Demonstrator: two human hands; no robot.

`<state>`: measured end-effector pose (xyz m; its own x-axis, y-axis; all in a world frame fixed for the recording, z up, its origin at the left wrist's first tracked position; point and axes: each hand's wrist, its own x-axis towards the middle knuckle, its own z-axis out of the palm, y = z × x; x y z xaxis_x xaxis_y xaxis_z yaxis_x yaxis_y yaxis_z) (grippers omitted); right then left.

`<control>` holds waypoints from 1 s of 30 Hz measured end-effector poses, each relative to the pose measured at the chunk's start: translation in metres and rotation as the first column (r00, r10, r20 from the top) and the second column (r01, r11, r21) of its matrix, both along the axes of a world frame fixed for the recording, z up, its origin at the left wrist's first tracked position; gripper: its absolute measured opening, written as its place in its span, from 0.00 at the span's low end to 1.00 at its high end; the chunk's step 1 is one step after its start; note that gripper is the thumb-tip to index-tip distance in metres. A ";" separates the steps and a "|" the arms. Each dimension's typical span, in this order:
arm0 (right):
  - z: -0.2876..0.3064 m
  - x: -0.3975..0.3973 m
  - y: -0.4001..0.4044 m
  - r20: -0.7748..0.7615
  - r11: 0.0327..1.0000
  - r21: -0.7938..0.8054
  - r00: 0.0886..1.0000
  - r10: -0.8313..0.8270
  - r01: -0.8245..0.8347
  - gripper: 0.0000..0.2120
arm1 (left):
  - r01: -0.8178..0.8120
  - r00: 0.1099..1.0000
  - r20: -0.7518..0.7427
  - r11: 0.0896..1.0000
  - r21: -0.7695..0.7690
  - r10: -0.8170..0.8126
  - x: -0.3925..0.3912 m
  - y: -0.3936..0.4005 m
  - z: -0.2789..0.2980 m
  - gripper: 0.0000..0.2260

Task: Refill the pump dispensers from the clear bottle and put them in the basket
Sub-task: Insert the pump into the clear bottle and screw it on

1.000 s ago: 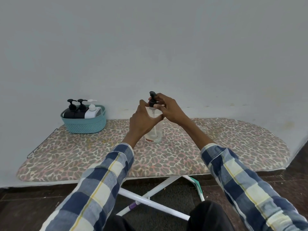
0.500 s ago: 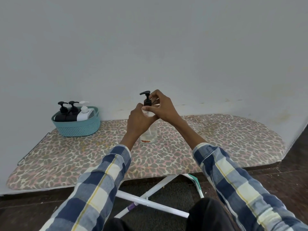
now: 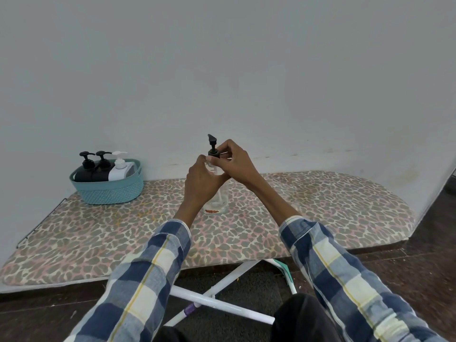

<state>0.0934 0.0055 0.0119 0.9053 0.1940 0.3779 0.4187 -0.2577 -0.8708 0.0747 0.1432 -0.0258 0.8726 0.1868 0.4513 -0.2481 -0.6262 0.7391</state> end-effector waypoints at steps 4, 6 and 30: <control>0.005 -0.003 -0.001 -0.007 0.999 -0.005 0.999 0.036 -0.036 0.15 | -0.008 1.000 0.001 1.000 0.006 0.008 -0.001 -0.001 0.001 0.33; 0.006 -0.005 -0.003 0.011 0.998 -0.002 0.998 0.056 -0.056 0.13 | -0.010 1.000 -0.004 1.000 0.001 0.010 -0.001 -0.003 0.000 0.32; -0.001 -0.009 0.005 0.026 0.996 0.081 0.999 0.035 -0.037 0.13 | 0.023 1.000 0.017 0.999 -0.034 -0.022 -0.003 0.002 -0.002 0.29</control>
